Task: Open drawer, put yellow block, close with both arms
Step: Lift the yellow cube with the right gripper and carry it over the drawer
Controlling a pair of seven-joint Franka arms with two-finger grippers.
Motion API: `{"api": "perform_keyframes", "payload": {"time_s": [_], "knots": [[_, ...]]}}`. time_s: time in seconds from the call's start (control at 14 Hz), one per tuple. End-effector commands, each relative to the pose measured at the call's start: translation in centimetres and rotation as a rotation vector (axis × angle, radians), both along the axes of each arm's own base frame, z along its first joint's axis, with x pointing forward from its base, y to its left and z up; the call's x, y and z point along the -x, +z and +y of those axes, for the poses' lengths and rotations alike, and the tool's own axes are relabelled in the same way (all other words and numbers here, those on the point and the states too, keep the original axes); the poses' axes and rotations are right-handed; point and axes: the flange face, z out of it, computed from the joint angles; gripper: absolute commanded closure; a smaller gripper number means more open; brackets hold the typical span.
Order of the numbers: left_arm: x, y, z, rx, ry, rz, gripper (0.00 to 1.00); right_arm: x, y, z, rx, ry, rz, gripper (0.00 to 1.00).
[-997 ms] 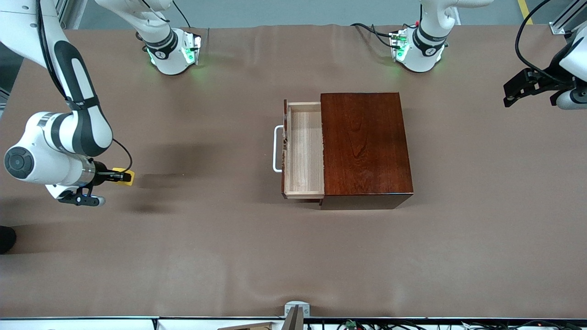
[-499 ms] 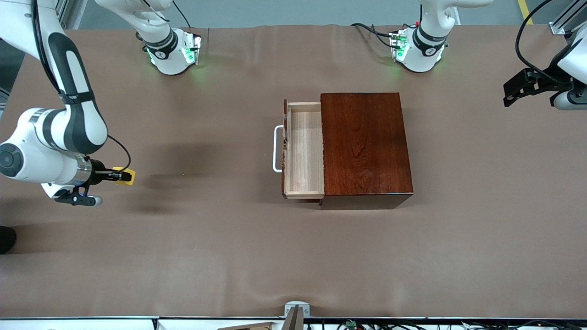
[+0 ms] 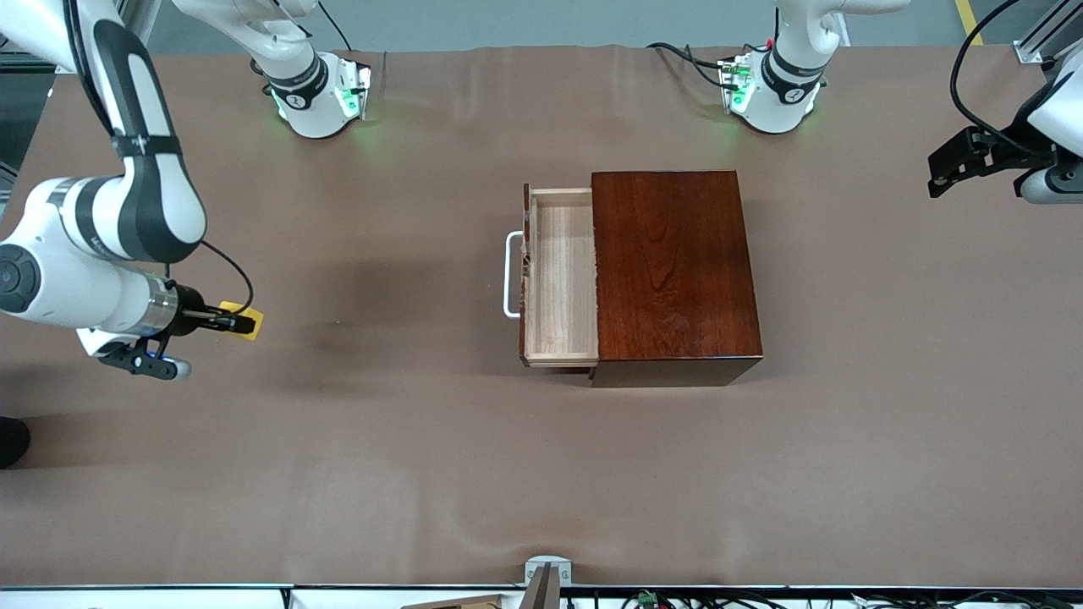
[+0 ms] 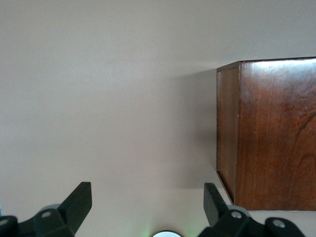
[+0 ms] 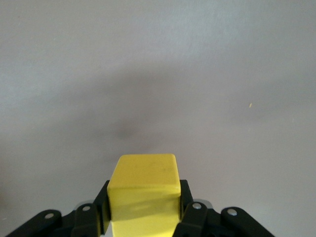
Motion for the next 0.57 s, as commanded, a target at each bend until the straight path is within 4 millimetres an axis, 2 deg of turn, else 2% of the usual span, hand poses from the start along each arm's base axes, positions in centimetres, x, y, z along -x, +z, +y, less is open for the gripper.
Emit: {"api": "perform_keyframes", "payload": {"time_s": [0.0, 0.28, 0.5], "knots": [[0.0, -0.3, 0.0, 0.021, -0.022, 0.003, 0.00, 1.1, 2.0, 3.6, 0.024, -0.111, 0.023, 1.00], [0.6, 0.3, -0.1, 0.019, -0.025, -0.002, 0.00, 2.3, 2.5, 11.3, 0.079, -0.267, 0.052, 1.00], [0.6, -0.2, -0.2, 0.018, -0.026, 0.012, 0.00, 3.0, 3.2, 15.4, 0.106, -0.353, 0.045, 1.00]]}}
